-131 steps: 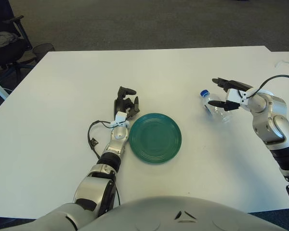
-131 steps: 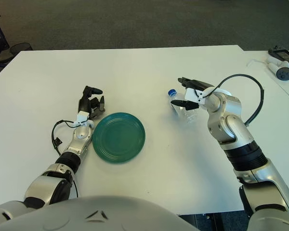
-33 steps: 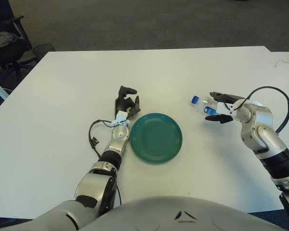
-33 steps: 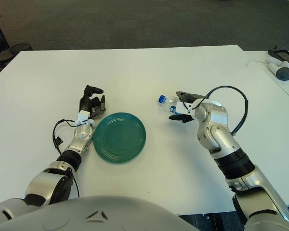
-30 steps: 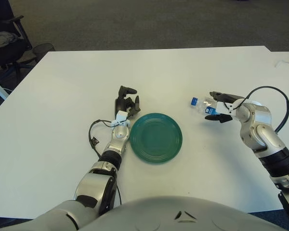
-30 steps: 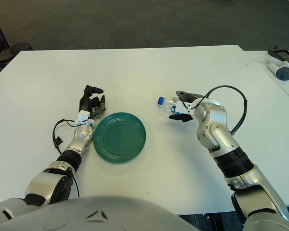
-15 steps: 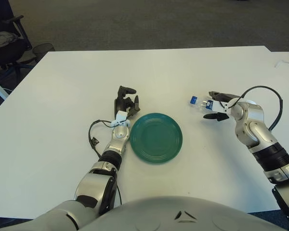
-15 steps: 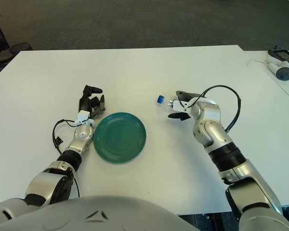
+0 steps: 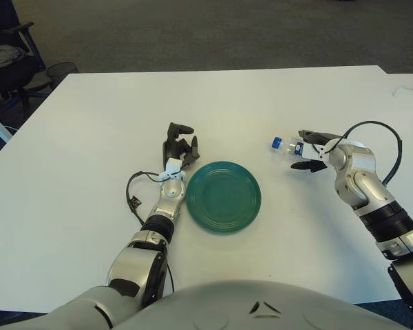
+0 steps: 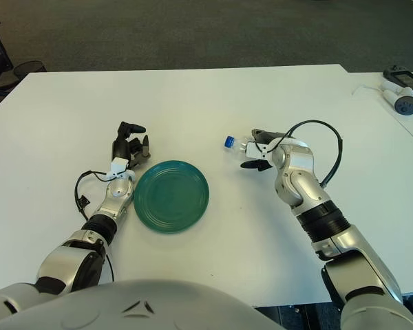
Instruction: Put the bottle into the plate.
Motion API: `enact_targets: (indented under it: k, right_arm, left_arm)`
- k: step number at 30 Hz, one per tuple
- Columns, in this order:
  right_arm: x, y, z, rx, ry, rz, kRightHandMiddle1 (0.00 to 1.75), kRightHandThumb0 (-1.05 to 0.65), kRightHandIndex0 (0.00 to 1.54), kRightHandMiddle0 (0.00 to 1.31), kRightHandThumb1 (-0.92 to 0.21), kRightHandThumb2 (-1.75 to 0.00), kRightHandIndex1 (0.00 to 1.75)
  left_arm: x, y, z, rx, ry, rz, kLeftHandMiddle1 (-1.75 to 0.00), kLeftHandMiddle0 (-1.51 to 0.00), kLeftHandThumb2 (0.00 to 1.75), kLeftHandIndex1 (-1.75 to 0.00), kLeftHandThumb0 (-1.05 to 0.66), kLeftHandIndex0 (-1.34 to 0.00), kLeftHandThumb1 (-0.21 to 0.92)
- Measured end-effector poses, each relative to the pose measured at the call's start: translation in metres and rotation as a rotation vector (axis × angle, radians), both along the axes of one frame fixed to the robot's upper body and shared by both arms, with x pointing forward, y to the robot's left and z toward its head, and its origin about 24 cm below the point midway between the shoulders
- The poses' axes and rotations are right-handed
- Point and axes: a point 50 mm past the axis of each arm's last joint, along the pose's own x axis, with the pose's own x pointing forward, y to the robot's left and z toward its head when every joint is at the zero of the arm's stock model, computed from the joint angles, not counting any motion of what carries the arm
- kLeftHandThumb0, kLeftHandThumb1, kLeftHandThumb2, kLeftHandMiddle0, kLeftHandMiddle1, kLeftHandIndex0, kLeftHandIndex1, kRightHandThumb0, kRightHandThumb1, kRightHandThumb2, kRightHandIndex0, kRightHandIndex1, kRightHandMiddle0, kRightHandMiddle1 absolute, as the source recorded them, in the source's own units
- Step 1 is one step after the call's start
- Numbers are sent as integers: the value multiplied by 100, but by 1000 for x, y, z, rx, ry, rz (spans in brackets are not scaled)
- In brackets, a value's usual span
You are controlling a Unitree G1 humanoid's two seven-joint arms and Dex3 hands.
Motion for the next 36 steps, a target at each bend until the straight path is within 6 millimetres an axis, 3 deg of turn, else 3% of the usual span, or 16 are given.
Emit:
enact_targets:
  k: [13,14,16,18,23,30,36]
  right_arm:
    - [1,-4,-2,-2,-50,9,4,-105,5,6,-92,-24,2]
    - [1,-4,-2,-3,-53,11,27,-105,12,4,-92,-18,8]
    - [0,-4,-3,-8,-60,16,51,-103,17,2,-92,-12,18]
    - [0,-5,-4,-19,-70,24,81,-98,12,1,-91,-6,50]
    - [-1,-7,-6,-76,-78,64,122,-81,17,0,-88,-1,90]
    - [-2,-9,-10,-126,-58,92,164,-65,33,6,-86,-1,108]
    - [-2,-9,-11,-154,-53,105,173,-57,43,12,-86,-1,113]
  left_arm:
    - [1,1,0,3,1,1,-175,-97,94,-175,-40,-39,61]
    - [1,1,0,3,0,2,-175,-97,94,-175,-40,-39,61]
    - [1,1,0,3,0,3,-175,-97,94,-175,-40,-39,61]
    - [1,1,0,3,-1,4,-175,-97,94,-175,-40,-39,61]
    - [0,2,0,2,-7,10,-175,-98,94,-175,-40,-39,61]
    - [0,2,0,1,-10,23,-175,-98,94,-175,-40,-40,61]
    - [0,3,0,-2,-8,28,-175,-97,94,-175,-40,-40,61]
